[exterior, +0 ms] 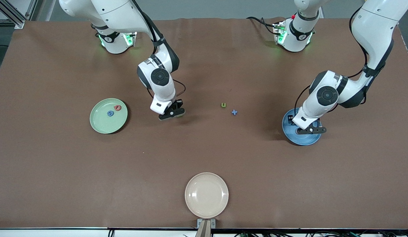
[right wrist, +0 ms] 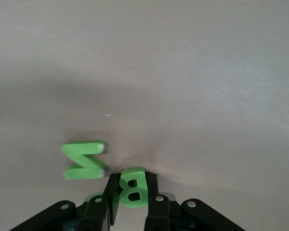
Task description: Sort upper and lower case letters into plates
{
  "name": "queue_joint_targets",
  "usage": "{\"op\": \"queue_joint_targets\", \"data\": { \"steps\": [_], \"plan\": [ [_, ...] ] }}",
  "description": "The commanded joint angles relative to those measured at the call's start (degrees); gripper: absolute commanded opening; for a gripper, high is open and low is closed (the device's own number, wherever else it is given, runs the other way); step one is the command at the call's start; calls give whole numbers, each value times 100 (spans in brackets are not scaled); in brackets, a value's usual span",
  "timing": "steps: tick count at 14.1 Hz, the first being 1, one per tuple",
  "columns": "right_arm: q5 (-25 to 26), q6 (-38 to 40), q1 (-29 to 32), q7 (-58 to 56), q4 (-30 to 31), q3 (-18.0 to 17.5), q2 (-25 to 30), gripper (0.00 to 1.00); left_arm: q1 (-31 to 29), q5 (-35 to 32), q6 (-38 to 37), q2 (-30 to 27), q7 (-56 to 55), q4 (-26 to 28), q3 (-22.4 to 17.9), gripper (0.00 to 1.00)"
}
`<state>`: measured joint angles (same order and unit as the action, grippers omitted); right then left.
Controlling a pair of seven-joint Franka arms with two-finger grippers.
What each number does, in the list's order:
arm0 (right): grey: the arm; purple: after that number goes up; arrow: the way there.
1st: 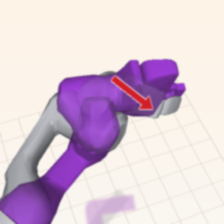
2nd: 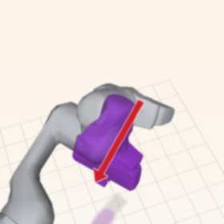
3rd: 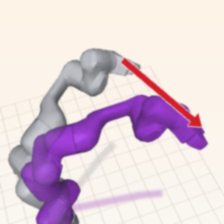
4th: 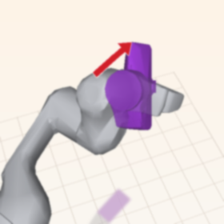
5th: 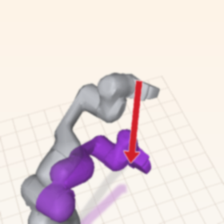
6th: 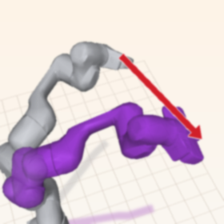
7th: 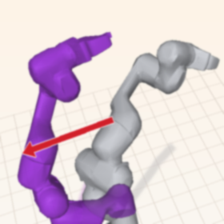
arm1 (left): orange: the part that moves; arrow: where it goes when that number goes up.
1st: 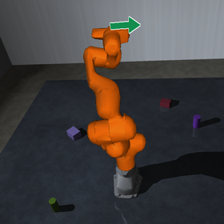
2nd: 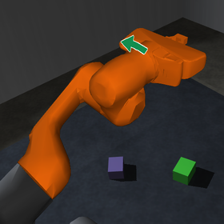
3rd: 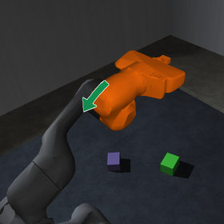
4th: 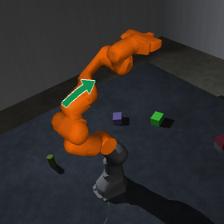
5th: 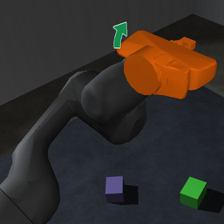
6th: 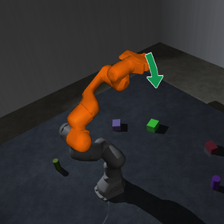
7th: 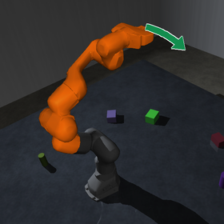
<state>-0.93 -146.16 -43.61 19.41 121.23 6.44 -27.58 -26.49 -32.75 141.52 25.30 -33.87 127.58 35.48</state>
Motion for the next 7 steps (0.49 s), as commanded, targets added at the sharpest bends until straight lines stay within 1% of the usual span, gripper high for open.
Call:
{"op": "queue_joint_targets", "data": {
  "steps": [1,4,6,7],
  "plan": [
    [93,524,641,-470,33,-55,348,0,-67,-100,-414,-236,-461,-154,415,100],
    [93,1395,1458,-1462,76,-55,884,0,-58,-47,-783,-236,-1698,-409,977,100],
    [93,1598,2090,-2358,278,-55,1236,0,56,-21,-811,-175,-2489,-541,1224,100],
    [93,1712,2442,-2867,348,-55,1359,0,204,119,-811,-70,-2998,-628,1286,100]
  ]
}}
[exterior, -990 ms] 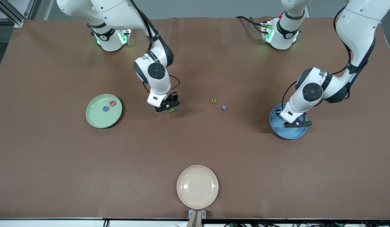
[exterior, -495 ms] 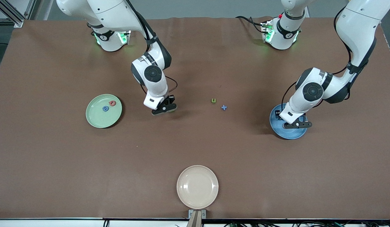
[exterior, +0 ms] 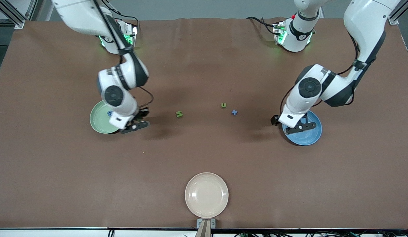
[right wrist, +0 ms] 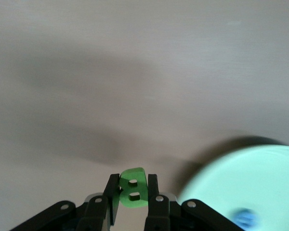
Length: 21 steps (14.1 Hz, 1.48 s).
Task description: Sort upper and lower case letters into plates
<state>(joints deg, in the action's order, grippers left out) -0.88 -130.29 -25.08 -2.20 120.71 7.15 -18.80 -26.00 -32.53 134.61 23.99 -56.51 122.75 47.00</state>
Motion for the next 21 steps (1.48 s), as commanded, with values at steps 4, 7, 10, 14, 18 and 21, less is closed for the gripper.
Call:
{"op": "queue_joint_targets", "data": {
  "steps": [4,7,10,14,18,21],
  "plan": [
    [88,-109,1461,-1705,1075,-126,842,0,1017,546,-93,509,-2483,-506,117,100],
    [88,-286,1760,-1723,1420,-117,860,0,1544,503,-58,913,-3662,-735,81,100],
    [88,-382,1831,-1740,1491,-117,834,0,2439,458,12,985,-4585,-735,-601,100],
    [88,-497,1989,-1740,1491,-117,693,35,2986,266,539,1169,-5299,-735,-1017,100],
    [88,-436,2069,-1732,1482,-117,675,100,3005,46,601,1301,-5414,-700,-1035,100],
    [10,-182,1955,-1382,1438,-161,754,100,2996,10,803,1345,-5546,-700,-1044,97]
  ]
}}
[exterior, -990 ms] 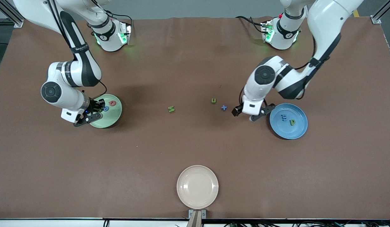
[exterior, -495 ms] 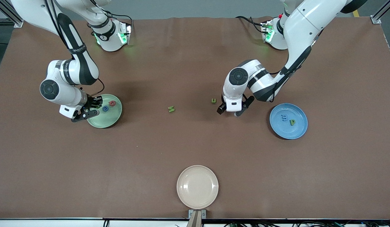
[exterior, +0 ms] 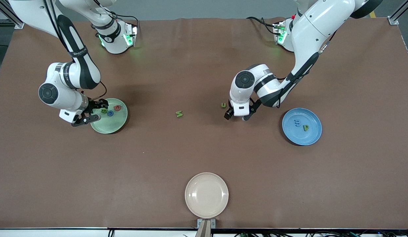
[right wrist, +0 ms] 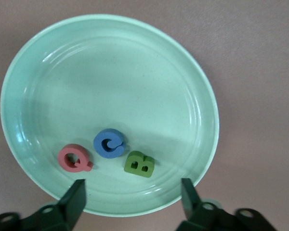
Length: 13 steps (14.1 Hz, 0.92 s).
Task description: Sort upper and lower case letters into plates
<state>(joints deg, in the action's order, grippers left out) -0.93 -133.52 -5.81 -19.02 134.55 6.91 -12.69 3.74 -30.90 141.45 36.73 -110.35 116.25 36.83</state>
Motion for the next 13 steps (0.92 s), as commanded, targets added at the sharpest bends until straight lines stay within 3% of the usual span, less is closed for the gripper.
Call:
{"op": "queue_joint_targets", "data": {
  "steps": [1,4,7,10,13],
  "plan": [
    [5,194,-156,711,19,-172,187,100,21,-153,120,89,-170,-49,-27,94],
    [-21,160,-1130,2520,-139,-190,197,100,12,-153,234,159,-171,-32,-35,78],
    [-450,116,-2115,4008,-551,-181,127,100,12,-153,234,168,-171,-32,-62,63],
    [-759,116,-2678,5342,-1096,-181,-154,100,12,-162,226,159,-171,-32,-62,50],
    [-830,54,-3118,7388,-1527,-172,-505,100,21,-162,234,168,-171,-32,-62,36]
  ]
}}
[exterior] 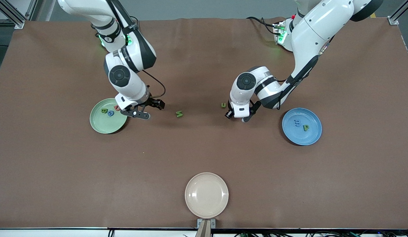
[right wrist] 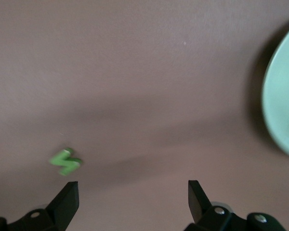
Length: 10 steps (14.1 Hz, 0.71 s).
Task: Sort upper and lower case letters into plates
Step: 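Carry the x to the blue plate while the right gripper grasps the green N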
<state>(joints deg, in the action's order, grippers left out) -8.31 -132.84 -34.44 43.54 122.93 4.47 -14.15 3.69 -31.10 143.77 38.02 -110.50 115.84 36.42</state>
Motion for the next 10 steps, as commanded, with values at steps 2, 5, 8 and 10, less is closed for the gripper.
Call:
{"op": "queue_joint_targets", "data": {
  "steps": [2,5,8,10],
  "plan": [
    [-83,-40,-371,2241,-524,80,-457,100,26,-142,2,38,-147,9,-21,28],
    [-48,-31,-230,2826,-542,106,-448,100,0,-247,-6,38,-147,9,-30,17],
    [-30,-57,-203,2887,-657,115,-571,100,-70,-265,-111,-110,-94,-17,-13,13],
    [-66,-346,-291,3726,-657,106,-702,100,-141,-239,-461,-400,28,-43,14,13]
  ]
}}
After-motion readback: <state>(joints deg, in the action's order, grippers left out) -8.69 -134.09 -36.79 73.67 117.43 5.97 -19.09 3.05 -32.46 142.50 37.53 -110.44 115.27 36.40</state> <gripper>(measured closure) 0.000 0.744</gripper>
